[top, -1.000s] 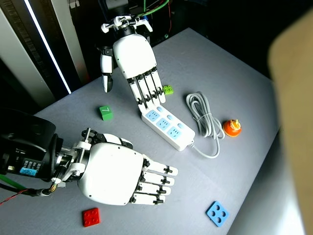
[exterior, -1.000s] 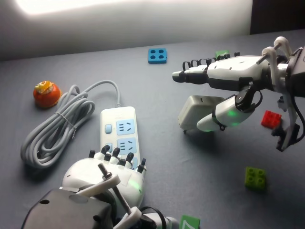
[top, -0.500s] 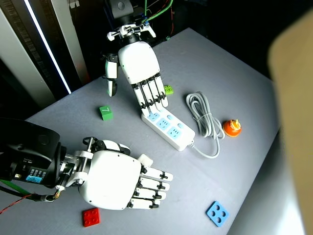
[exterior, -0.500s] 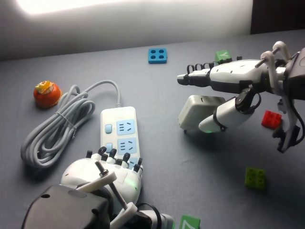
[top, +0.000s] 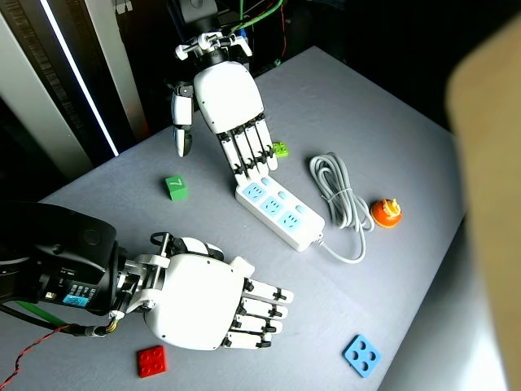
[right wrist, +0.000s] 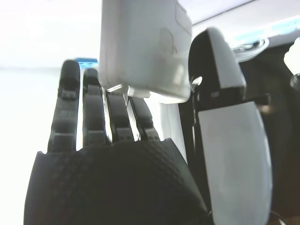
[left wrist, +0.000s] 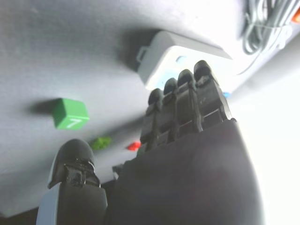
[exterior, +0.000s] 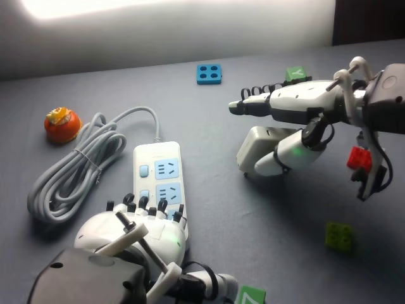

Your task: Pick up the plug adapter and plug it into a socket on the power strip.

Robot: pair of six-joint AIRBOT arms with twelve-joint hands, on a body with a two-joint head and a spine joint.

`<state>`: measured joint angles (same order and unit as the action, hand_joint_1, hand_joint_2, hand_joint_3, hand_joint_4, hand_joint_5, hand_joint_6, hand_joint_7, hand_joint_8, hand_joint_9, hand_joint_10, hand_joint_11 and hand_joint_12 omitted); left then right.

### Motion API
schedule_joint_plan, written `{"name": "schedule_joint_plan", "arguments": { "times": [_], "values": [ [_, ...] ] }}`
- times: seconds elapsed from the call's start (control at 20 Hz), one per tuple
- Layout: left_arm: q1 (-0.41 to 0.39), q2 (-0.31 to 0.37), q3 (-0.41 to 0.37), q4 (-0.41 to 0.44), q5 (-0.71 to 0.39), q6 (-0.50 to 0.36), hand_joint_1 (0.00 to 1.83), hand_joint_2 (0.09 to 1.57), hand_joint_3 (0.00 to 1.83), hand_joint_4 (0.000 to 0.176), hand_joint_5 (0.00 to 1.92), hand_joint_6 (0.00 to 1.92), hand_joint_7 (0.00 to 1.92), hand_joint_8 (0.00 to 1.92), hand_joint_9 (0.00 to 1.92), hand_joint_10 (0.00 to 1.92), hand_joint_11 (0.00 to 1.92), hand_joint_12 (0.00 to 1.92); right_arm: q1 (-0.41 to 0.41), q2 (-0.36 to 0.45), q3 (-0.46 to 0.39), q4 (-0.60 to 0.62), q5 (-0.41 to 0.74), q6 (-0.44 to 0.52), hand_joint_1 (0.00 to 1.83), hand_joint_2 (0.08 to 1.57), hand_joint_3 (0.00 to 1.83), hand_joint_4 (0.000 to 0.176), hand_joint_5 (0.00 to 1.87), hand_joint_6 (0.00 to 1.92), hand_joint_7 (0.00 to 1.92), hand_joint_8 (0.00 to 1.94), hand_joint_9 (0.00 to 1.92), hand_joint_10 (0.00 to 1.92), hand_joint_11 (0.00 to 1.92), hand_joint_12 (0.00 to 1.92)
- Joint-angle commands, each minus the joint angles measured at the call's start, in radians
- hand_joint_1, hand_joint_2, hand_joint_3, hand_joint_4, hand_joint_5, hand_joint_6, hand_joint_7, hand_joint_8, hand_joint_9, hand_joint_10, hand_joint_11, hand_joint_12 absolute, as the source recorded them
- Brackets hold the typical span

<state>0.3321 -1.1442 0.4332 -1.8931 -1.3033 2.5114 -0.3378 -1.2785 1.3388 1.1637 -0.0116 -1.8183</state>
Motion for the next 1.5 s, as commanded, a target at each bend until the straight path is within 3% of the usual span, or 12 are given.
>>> {"name": "schedule_joint_plan", "arguments": {
  "times": [0.0, 0.25, 0.55, 0.75, 0.8, 1.15, 1.2, 1.25, 1.45],
  "values": [
    [-0.005, -0.001, -0.001, 0.065, -0.041, -0.019, 0.00, 1.20, 0.00, 0.000, 0.03, 0.00, 0.05, 0.00, 0.02, 0.00, 0.01, 0.05, 0.004, 0.001, 0.004, 0.008, 0.040, 0.006, 0.78, 1.13, 0.01, 0.000, 0.04, 0.00, 0.06, 0.00, 0.08, 0.00, 0.00, 0.34],
    [0.001, -0.013, 0.012, 0.065, -0.050, -0.091, 0.00, 1.21, 0.00, 0.000, 0.04, 0.00, 0.05, 0.00, 0.02, 0.00, 0.01, 0.06, 0.001, -0.018, 0.026, 0.008, 0.041, 0.011, 0.83, 1.09, 0.00, 0.000, 0.09, 0.00, 0.12, 0.00, 0.13, 0.01, 0.00, 0.49],
    [0.032, -0.044, 0.033, 0.068, -0.031, -0.097, 0.00, 1.21, 0.00, 0.000, 0.05, 0.00, 0.06, 0.00, 0.04, 0.00, 0.00, 0.11, -0.001, -0.020, 0.028, 0.008, 0.041, 0.009, 0.83, 1.13, 0.00, 0.000, 0.04, 0.00, 0.07, 0.00, 0.07, 0.00, 0.00, 0.35],
    [0.043, -0.053, 0.044, 0.080, -0.023, -0.097, 0.00, 1.21, 0.00, 0.000, 0.04, 0.00, 0.04, 0.00, 0.02, 0.00, 0.00, 0.09, -0.001, -0.019, 0.029, 0.008, 0.041, 0.009, 0.85, 1.10, 0.00, 0.000, 0.08, 0.00, 0.10, 0.00, 0.11, 0.01, 0.00, 0.44],
    [0.046, -0.054, 0.047, 0.081, -0.021, -0.097, 0.00, 1.21, 0.00, 0.000, 0.04, 0.00, 0.05, 0.00, 0.03, 0.00, 0.01, 0.10, -0.002, -0.019, 0.029, 0.008, 0.041, 0.009, 0.88, 1.09, 0.00, 0.000, 0.12, 0.01, 0.15, 0.01, 0.16, 0.01, 0.00, 0.60],
    [0.064, -0.057, 0.053, 0.086, -0.012, -0.096, 0.00, 1.21, 0.00, 0.000, 0.04, 0.00, 0.04, 0.00, 0.01, 0.00, 0.00, 0.10, -0.003, -0.018, 0.029, 0.008, 0.040, 0.004, 0.94, 1.12, 0.00, 0.000, 0.33, 0.01, 0.37, 0.01, 0.37, 0.01, 0.02, 0.98],
    [0.064, -0.057, 0.053, 0.086, -0.012, -0.096, 0.00, 1.21, 0.00, 0.000, 0.06, 0.00, 0.07, 0.00, 0.04, 0.00, 0.00, 0.16, -0.004, -0.018, 0.029, 0.008, 0.040, 0.003, 1.01, 1.08, 0.00, 0.000, 0.46, 0.02, 0.50, 0.02, 0.49, 0.02, 0.15, 1.00],
    [0.065, -0.057, 0.052, 0.086, -0.012, -0.092, 0.00, 1.21, 0.00, 0.000, 0.07, 0.00, 0.08, 0.00, 0.05, 0.00, 0.00, 0.19, -0.005, -0.018, 0.029, 0.008, 0.040, 0.001, 1.01, 1.10, 0.00, 0.000, 0.48, 0.01, 0.53, 0.01, 0.52, 0.01, 0.15, 1.02],
    [0.070, -0.056, 0.050, 0.086, -0.012, -0.088, 0.00, 1.21, 0.00, 0.000, 0.05, 0.00, 0.06, 0.00, 0.04, 0.00, 0.00, 0.15, -0.005, -0.017, 0.029, 0.008, 0.041, 0.001, 1.04, 1.20, 0.00, 0.000, 0.69, 0.01, 0.77, 0.01, 0.80, 0.03, 0.39, 1.12]
  ]
}}
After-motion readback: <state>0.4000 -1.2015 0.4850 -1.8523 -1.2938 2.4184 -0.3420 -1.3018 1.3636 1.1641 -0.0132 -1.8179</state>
